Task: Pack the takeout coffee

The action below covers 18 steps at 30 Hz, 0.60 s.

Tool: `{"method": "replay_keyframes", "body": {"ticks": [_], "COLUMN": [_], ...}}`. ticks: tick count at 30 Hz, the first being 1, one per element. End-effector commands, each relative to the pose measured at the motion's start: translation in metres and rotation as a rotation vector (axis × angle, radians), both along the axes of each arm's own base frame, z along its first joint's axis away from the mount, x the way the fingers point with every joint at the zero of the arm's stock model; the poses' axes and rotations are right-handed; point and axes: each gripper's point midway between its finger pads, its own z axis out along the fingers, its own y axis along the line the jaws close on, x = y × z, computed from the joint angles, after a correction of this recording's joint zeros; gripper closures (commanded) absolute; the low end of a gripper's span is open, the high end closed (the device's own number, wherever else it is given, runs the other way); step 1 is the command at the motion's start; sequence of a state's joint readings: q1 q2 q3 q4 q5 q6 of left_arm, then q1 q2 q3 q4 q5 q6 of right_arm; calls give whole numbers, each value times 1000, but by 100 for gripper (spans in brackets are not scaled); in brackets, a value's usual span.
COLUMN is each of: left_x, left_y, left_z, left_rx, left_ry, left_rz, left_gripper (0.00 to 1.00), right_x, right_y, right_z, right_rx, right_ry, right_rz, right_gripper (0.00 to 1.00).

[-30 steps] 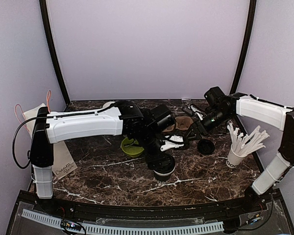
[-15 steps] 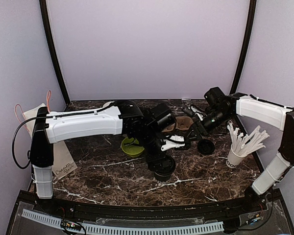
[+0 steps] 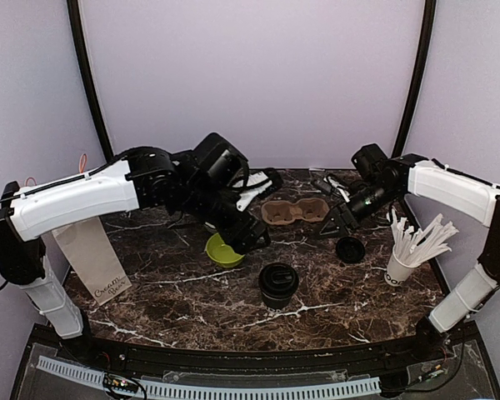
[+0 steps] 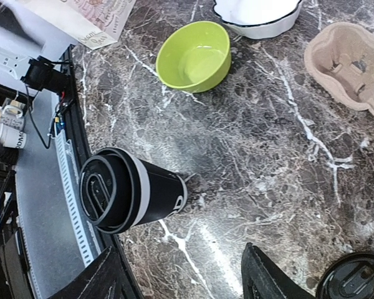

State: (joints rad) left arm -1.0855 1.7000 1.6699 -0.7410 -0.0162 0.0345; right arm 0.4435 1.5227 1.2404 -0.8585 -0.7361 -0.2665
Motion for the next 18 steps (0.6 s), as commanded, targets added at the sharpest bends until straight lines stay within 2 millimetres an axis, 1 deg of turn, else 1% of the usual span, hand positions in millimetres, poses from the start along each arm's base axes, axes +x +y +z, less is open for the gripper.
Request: {"method": "replay_keyframes", "body": {"ticks": [1, 2, 3, 4, 5, 6, 7, 8, 9, 10, 11, 13, 18], "left_x": [13, 11, 6, 4, 1, -1, -7, -13, -15, -20, -21, -25, -30], "left_y": [24, 25, 25, 26, 27, 28, 26, 25, 24, 22, 22, 21, 18], "left_z": [-17, -12, -23, -23, -32, -34, -44, -46, -53, -56, -64, -71, -80], "left_rx": [-160, -207, -225, -256, -271, -299, -319, -339, -349, -357, -359, -369, -383], "left_ry": [239, 277, 321, 363, 400, 443, 490, 541, 563, 602, 617, 653, 692], "left_rz": [256, 286, 287, 324, 335, 366, 357, 357, 356, 356, 360, 363, 352], "left_gripper": [19, 21, 24, 27, 29, 33, 35, 39, 40, 43, 43, 44, 44], "right_x": [-16, -18, -22, -25, -28, -31, -34, -38, -41, -44, -48, -56, -61], "right_y": [6, 7, 8, 9, 10, 12, 13, 15, 17, 19, 22, 27, 35], "right_z": [-1, -4, -8, -10, -13, -16, -18, -21, -25, -28, -31, -37, -45], "right_rx": [59, 66, 75, 85, 95, 103, 109, 111, 110, 105, 99, 85, 64], "right_ry": [67, 88, 111, 131, 153, 179, 198, 216, 230, 242, 251, 270, 293], "right_rz": [50, 55, 62, 70, 79, 85, 92, 100, 112, 125, 142, 176, 205], "right_gripper": [37, 39, 42, 45, 47, 48, 48, 49, 50, 51, 52, 53, 55]}}
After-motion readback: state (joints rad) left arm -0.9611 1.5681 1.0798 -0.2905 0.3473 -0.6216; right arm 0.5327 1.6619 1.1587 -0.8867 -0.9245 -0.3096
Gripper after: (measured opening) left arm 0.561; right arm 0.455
